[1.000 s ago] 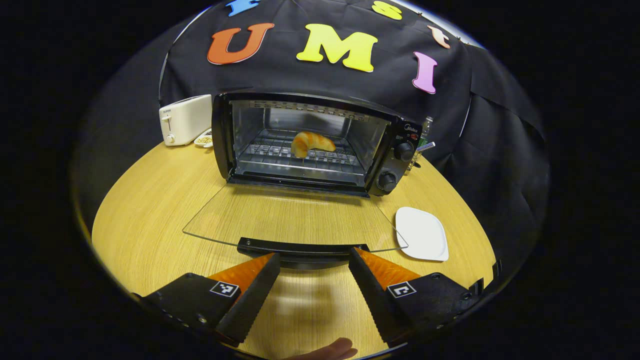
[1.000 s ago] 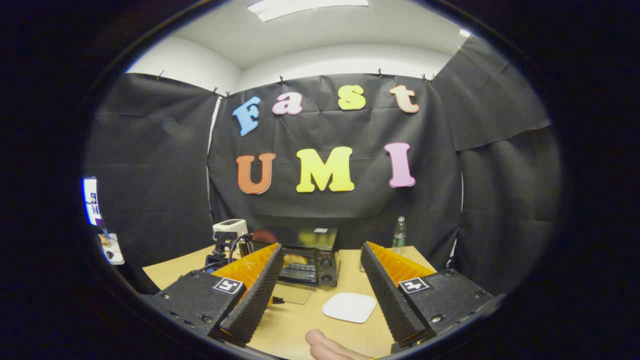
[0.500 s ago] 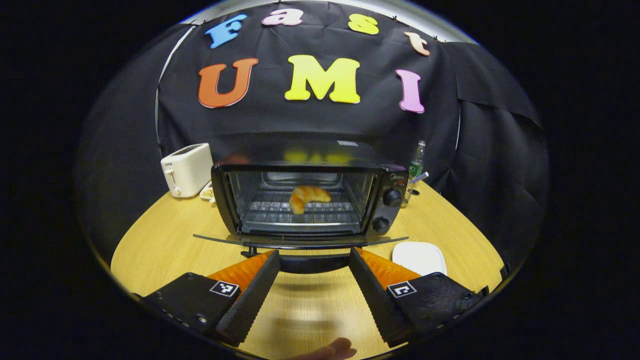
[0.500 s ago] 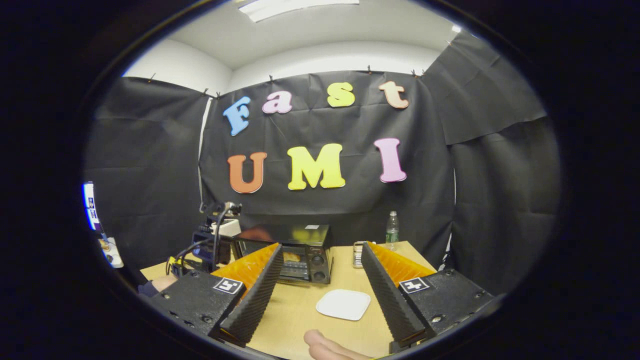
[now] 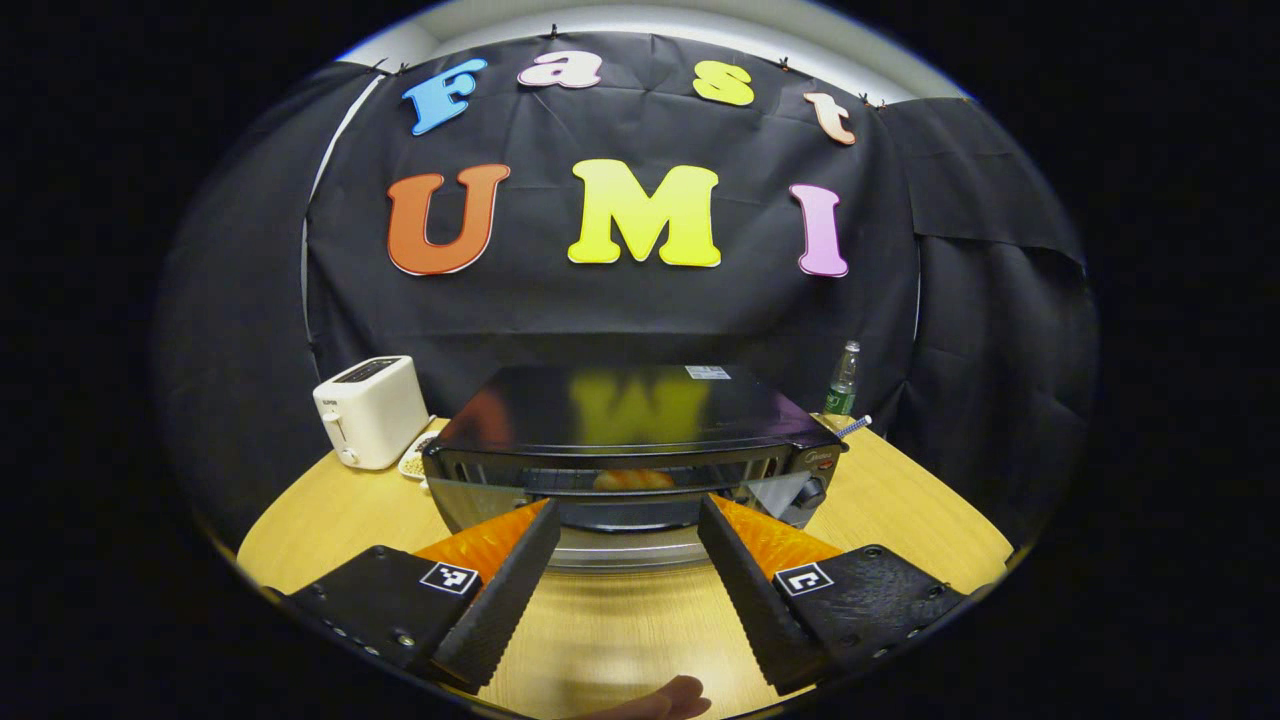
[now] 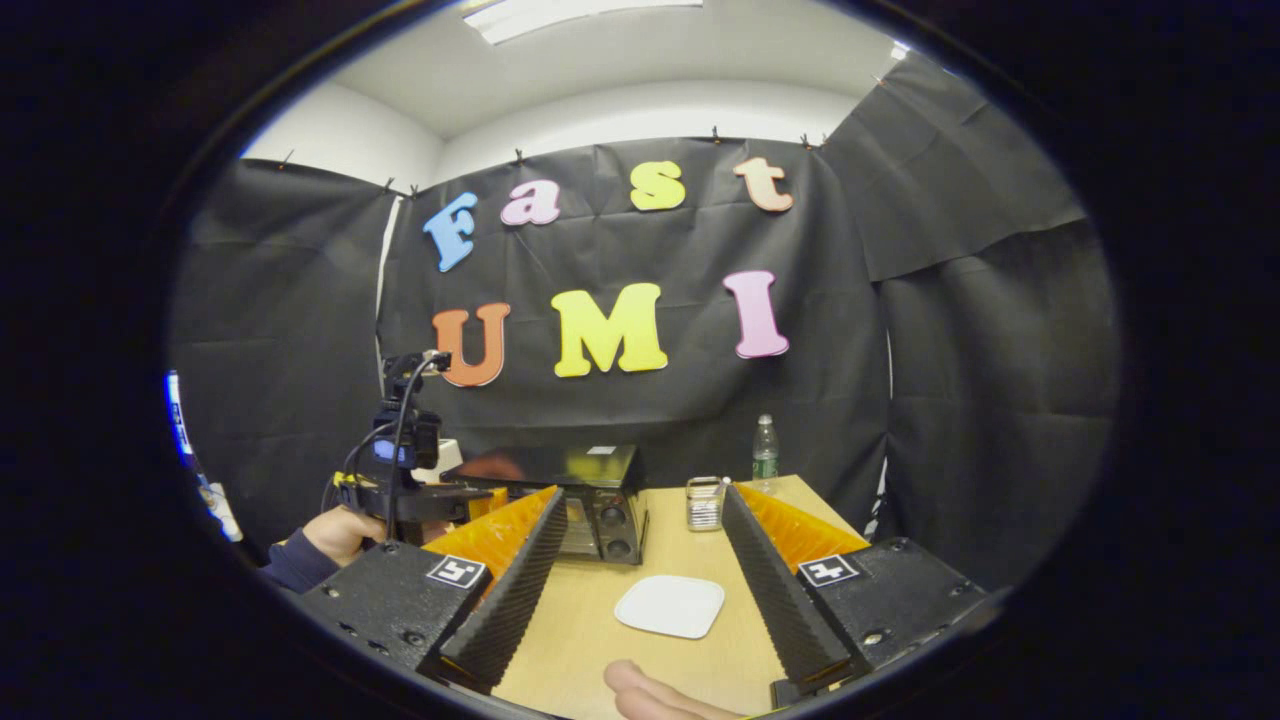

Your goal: Open the electric oven with the left hand, put the food in, and close the electric oven.

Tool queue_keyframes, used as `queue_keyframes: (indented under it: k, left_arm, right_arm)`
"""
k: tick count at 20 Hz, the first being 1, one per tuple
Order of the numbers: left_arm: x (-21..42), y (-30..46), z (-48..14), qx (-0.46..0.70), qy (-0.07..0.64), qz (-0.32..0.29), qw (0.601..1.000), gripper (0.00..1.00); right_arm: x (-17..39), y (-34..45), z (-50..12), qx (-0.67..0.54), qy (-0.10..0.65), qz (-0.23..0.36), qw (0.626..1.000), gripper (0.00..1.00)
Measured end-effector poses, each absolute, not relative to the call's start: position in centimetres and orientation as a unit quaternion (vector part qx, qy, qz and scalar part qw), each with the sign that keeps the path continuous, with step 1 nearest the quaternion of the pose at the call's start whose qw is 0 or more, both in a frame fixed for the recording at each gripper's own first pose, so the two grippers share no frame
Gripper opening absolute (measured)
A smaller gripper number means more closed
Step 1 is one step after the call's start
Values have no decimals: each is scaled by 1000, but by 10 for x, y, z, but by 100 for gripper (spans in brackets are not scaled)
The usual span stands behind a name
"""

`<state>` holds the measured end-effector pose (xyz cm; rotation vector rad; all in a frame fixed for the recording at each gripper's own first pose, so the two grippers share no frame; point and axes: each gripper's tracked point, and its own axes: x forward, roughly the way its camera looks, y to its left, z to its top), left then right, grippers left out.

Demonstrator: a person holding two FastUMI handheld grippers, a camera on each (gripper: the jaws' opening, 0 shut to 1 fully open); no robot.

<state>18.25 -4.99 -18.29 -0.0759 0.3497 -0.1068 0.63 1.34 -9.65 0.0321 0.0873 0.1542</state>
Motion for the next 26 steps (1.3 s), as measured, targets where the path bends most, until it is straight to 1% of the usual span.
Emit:
queue_keyframes:
  k: [3, 7, 11, 13, 14, 15, 16, 20, 21, 22, 26]
  left_arm:
    - [167, -48, -168, -42, 166, -52, 984, 92]
    - [126, -51, -121, -41, 111, -60, 991, 92]
    - [79, -43, -85, -25, 71, -37, 996, 92]
    - [56, -44, -60, -16, 39, -36, 998, 92]
    - [46, -44, -49, -12, 23, -33, 999, 82]
    - [34, -44, -40, -7, 7, -33, 999, 82]
    - [25, -44, -33, -3, -3, -32, 999, 92]
    - [-6, -45, -29, -23, 2, -35, 999, 95]
    - [-12, -41, -26, -28, -2, -32, 999, 89]
    - [-18, -38, -24, -29, -4, -29, 999, 95]
    - [-41, -43, -21, -31, -14, -38, 999, 95]
  right_arm:
    - [6, 10, -94, 22, 43, 72, 996, 97]
    - [2, 9, -88, 30, 39, 68, 996, 97]
    - [-5, 4, -81, 38, 30, 61, 997, 97]
    - [-9, 1, -76, 41, 23, 57, 997, 97]
    - [-11, -1, -72, 42, 17, 55, 997, 97]
    - [-12, -2, -68, 42, 13, 53, 998, 97]
    - [-16, -3, -65, 42, 9, 52, 998, 97]
    - [-29, -1, -54, 35, -3, 50, 998, 97]
    - [-33, -1, -51, 34, -5, 51, 998, 97]
    - [-35, -2, -50, 32, -8, 50, 998, 97]
    - [-46, -4, -43, 28, -22, 46, 998, 97]
